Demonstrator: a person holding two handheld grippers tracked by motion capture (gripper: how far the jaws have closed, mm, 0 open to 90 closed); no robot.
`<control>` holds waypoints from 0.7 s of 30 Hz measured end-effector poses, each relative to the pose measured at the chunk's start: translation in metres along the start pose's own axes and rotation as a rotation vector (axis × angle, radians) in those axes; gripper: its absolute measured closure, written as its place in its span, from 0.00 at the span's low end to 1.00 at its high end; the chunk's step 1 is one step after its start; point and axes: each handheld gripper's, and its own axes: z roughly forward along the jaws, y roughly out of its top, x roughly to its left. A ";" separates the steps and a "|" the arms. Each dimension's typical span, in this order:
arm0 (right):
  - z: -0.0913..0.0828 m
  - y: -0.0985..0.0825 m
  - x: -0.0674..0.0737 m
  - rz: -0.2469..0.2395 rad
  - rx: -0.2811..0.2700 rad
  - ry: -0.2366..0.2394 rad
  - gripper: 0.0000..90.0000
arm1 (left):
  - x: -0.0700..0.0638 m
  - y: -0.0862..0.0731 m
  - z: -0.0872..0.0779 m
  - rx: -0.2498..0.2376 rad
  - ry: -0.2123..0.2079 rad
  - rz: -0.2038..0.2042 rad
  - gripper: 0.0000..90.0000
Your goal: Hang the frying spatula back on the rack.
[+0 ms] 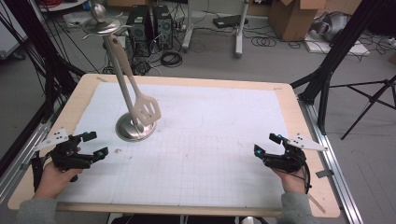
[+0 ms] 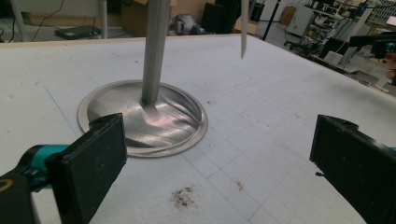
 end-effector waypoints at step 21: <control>-0.032 -0.022 -0.024 0.063 -0.004 -0.077 0.13 | 0.002 -0.003 0.001 0.027 0.015 -0.002 0.05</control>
